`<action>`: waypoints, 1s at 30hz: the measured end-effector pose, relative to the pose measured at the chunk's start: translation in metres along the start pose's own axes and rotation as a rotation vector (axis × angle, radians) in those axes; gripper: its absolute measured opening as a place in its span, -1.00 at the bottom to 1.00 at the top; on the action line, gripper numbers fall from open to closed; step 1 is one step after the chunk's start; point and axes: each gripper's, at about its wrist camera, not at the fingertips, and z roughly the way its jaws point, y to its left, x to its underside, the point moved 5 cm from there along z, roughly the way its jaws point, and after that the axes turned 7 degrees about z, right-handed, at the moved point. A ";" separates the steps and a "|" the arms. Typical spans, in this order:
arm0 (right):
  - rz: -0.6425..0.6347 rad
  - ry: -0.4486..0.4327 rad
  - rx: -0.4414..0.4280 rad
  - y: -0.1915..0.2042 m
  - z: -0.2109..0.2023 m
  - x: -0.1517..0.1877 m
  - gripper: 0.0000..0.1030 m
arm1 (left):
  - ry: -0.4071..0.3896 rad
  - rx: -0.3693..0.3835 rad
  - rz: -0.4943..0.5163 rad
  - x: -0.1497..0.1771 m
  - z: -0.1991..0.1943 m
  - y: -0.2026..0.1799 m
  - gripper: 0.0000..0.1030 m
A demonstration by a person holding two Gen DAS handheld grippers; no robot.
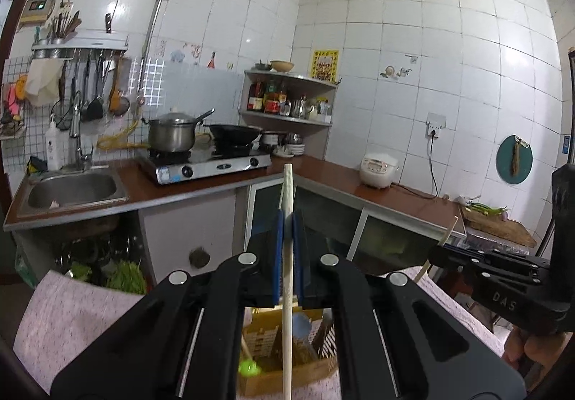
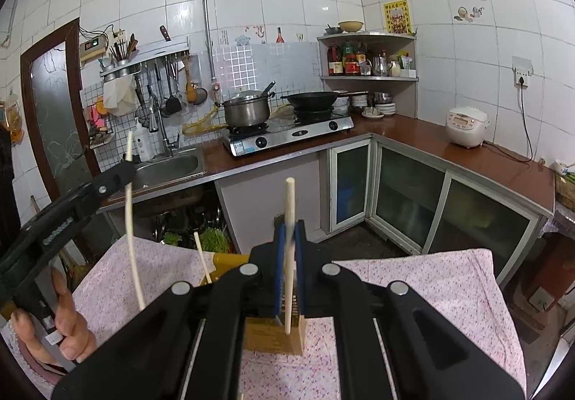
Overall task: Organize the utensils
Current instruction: 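Lower the chopstick into the holder with the right tool while the left tool lowers its own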
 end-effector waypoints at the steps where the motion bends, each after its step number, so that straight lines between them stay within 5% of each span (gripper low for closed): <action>1: 0.000 -0.006 -0.002 0.000 0.000 -0.003 -0.88 | -0.009 0.003 0.003 -0.002 0.004 -0.001 -0.92; 21: -0.026 0.065 0.011 -0.002 0.058 0.013 -0.89 | -0.082 -0.038 0.012 0.044 0.082 0.006 -0.92; 30: -0.012 0.069 0.008 -0.008 0.065 0.017 -0.89 | -0.136 -0.035 -0.035 0.021 0.075 0.018 -0.92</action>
